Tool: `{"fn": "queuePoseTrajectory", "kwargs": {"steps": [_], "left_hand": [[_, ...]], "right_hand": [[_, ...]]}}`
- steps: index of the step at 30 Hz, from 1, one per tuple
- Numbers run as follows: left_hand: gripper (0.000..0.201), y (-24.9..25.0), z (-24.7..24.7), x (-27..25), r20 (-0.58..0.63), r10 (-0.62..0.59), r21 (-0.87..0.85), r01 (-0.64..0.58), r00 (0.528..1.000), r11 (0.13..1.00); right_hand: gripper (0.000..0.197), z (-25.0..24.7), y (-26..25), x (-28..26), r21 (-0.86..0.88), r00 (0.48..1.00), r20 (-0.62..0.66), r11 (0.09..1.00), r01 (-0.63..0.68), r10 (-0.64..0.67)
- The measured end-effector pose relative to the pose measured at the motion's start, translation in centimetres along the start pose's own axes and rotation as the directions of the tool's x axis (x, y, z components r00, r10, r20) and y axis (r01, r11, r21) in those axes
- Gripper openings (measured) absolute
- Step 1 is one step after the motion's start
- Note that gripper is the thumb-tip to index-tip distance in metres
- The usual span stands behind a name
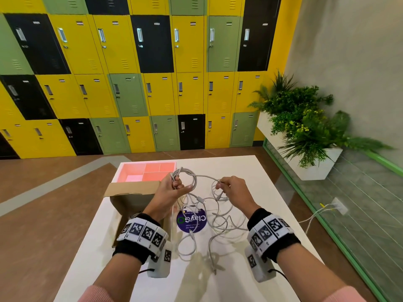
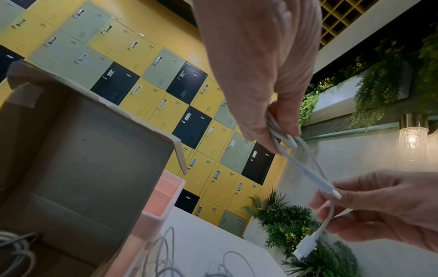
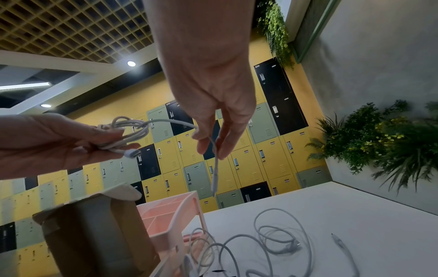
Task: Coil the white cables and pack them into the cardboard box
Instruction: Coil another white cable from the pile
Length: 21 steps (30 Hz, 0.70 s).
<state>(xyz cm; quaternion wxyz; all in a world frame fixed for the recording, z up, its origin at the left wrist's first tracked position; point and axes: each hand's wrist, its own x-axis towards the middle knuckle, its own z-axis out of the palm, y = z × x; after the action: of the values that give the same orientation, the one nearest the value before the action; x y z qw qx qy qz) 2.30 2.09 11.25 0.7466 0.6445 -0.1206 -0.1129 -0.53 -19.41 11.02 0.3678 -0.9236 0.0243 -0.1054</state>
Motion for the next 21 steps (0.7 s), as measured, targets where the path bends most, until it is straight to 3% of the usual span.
{"fn": "queuePoseTrajectory", "kwargs": {"steps": [8,11,14,18,21], "left_hand": [[0.037,0.4,1.2,-0.2,-0.124,0.087,-0.031,-0.092,0.988,0.995],[0.02,0.4,1.7,-0.2,-0.186,0.13,0.014,-0.129,0.974,0.991],[0.028,0.3,1.6,0.0,-0.232,0.114,0.008,-0.115,0.966,0.993],[0.023,0.4,1.4,0.4,-0.197,0.089,-0.048,-0.101,0.976,0.994],[0.042,0.4,1.1,0.4,-0.111,0.022,-0.097,-0.033,0.994,0.995]], "right_hand": [[0.022,1.8,-1.3,-1.2,0.315,0.98,0.123,0.93,-0.19,0.158],[0.02,2.3,-1.6,-1.5,0.322,0.978,0.125,0.925,-0.201,0.169],[0.023,2.0,-1.7,-1.3,0.286,0.988,0.062,0.946,-0.155,0.143],[0.027,1.7,-1.9,-1.0,0.374,0.981,0.074,0.907,-0.193,0.179],[0.028,1.4,-1.9,-0.6,0.512,0.965,0.03,0.825,-0.238,0.259]]}}
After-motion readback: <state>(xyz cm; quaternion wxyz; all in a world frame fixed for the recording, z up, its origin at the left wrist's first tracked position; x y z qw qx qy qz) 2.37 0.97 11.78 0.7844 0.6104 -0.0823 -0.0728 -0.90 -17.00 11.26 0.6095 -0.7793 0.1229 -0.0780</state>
